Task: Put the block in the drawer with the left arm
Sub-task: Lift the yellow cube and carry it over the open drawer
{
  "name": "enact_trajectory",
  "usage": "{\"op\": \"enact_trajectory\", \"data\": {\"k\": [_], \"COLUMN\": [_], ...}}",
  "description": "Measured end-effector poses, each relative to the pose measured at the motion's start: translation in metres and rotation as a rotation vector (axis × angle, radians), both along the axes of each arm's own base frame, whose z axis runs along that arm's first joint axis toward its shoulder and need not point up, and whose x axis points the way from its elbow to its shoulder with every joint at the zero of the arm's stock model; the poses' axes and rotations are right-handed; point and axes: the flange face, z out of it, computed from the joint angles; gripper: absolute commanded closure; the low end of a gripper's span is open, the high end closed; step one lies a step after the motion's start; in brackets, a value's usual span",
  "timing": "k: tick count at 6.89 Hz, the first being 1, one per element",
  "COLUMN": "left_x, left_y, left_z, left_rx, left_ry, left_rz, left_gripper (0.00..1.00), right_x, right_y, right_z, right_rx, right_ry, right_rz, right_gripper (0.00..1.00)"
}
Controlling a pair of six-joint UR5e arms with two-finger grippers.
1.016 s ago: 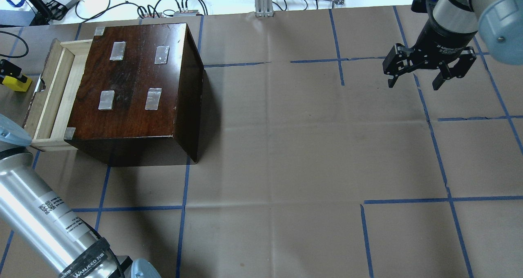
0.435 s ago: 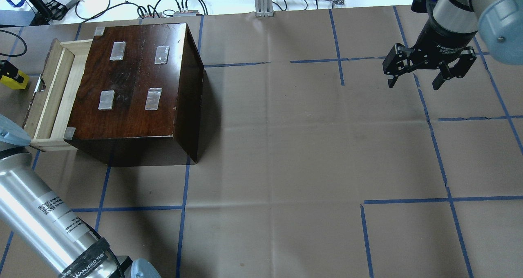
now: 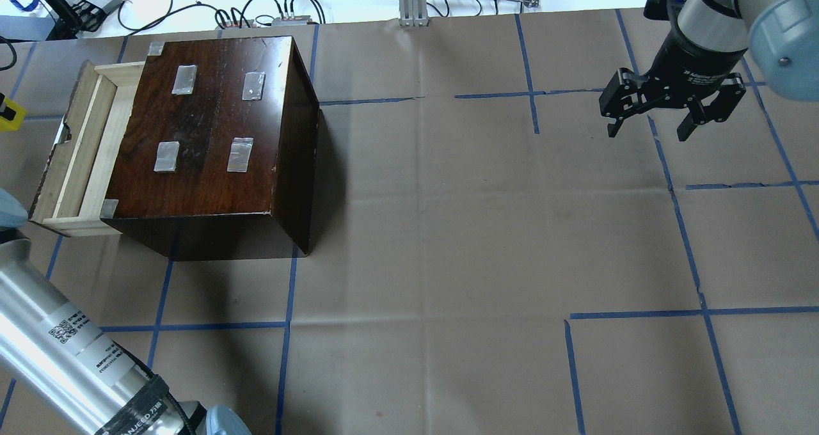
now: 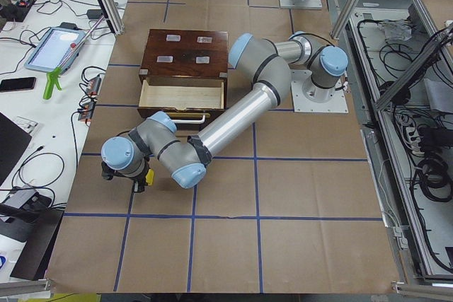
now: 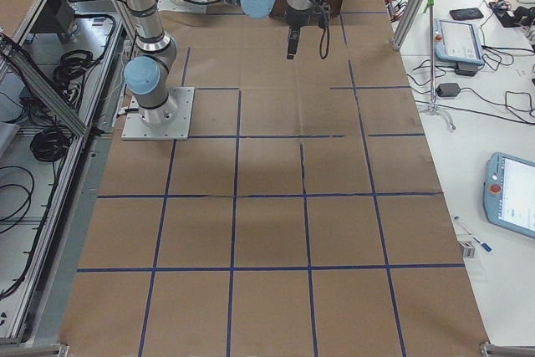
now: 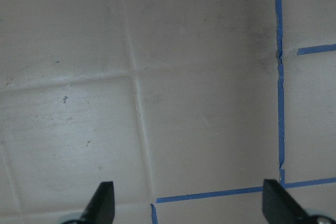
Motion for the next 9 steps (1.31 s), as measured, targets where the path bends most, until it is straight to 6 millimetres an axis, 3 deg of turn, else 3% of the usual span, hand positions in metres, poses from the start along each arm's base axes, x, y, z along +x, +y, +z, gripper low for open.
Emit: {"op": "enact_trajectory", "data": {"k": [2,5,7,9], "left_x": [-0.033,-0.091,-0.149,-0.227], "left_y": [0.033,0.092,0.115,0.117], "left_z": [0.038,0.112,0.132,0.136], "left_rx": [0.045,0.052,0.046,0.032], "left_ry": [0.043,0.04,0.024,0.002], "left_rz": [0.022,0.082,0.116,0.134], "left_gripper": [0.68,0.68,0.67,0.67], "right_x": [0.0,0.0,0.0,0.0], "right_y": [0.0,0.0,0.0,0.0], "right_z": [0.0,0.0,0.0,0.001], "right_rx": [0.0,-0.001,-0.001,-0.001], "right_ry": [0.0,0.0,0.0,0.0], "right_rz": [0.0,0.0,0.0,0.0], "right_gripper": [0.0,0.0,0.0,0.0]}}
